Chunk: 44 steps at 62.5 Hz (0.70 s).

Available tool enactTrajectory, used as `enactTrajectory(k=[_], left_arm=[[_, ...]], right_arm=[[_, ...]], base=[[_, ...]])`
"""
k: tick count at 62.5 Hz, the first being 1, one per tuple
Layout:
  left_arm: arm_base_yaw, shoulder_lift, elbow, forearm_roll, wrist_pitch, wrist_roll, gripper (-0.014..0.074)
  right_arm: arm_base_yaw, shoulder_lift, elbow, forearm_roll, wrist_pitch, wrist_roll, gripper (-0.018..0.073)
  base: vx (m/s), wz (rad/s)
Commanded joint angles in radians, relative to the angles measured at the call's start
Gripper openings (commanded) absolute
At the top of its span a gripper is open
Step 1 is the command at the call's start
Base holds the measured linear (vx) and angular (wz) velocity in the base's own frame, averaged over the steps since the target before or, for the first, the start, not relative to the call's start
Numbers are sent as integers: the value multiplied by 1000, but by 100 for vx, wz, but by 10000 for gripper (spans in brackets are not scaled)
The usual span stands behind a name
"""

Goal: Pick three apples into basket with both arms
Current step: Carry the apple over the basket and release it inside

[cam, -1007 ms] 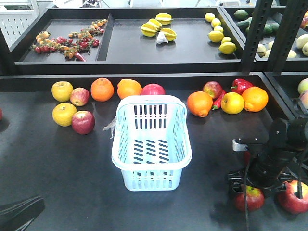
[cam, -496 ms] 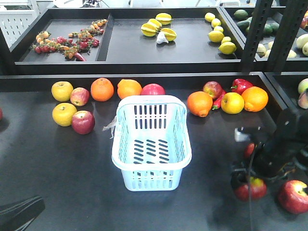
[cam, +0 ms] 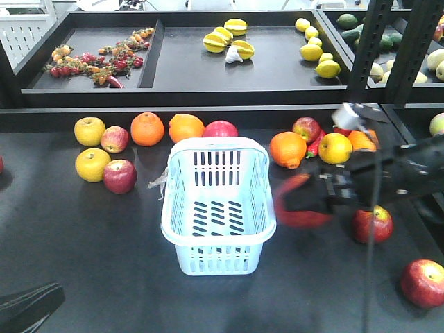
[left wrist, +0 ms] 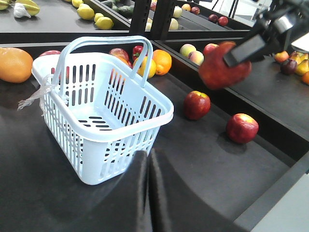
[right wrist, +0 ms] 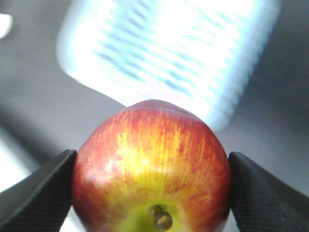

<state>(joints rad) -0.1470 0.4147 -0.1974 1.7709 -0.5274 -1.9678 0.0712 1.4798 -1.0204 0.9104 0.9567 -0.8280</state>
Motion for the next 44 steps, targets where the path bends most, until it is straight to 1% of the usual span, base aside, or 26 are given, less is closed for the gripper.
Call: enactTrajectory(k=[1, 4, 7, 11, 19, 23, 28, 31, 35, 42, 43, 44], left_arm=[[-1, 7, -28, -27, 12, -6, -8], [-1, 7, -28, -27, 12, -6, -8], [-1, 7, -28, -27, 12, -6, -8], [-1, 7, -28, -27, 6, -6, -8], [-1, 7, -28, -27, -6, -6, -8], [-1, 7, -28, -27, -10, -6, -8], [-1, 7, -28, -27, -10, -6, -8], [-1, 7, -28, -27, -10, -6, -8], [-1, 7, -28, -27, -10, -6, -8], [-1, 7, -28, -27, -10, -6, -8], [-1, 7, -28, -27, -10, -6, -8], [-1, 7, -28, -27, -10, -6, -8]], right_arm=[[91, 4, -32, 165, -42, -82, -5], [150, 34, -48, 163, -115, -78, -5], [192, 69, -72, 163, -186, -72, -5], [231, 120, -110, 161, -242, -69, -5], [267, 240, -194, 161, -289, -56, -1], [269, 297, -233, 159, -303, -76, 8], [269, 346, -266, 163, -296, -76, 35], [269, 371, -282, 163, -286, -76, 57], [269, 396, -297, 169, -285, -76, 109], [269, 416, -301, 175, -292, -76, 237], [269, 418, -301, 175, -292, -76, 280], [269, 418, -301, 175, -292, -76, 291]], base=[[0, 0], [0, 0], [0, 0], [0, 0], [0, 0], [0, 0], [0, 0], [0, 0], [0, 0], [0, 0], [0, 0], [0, 0]])
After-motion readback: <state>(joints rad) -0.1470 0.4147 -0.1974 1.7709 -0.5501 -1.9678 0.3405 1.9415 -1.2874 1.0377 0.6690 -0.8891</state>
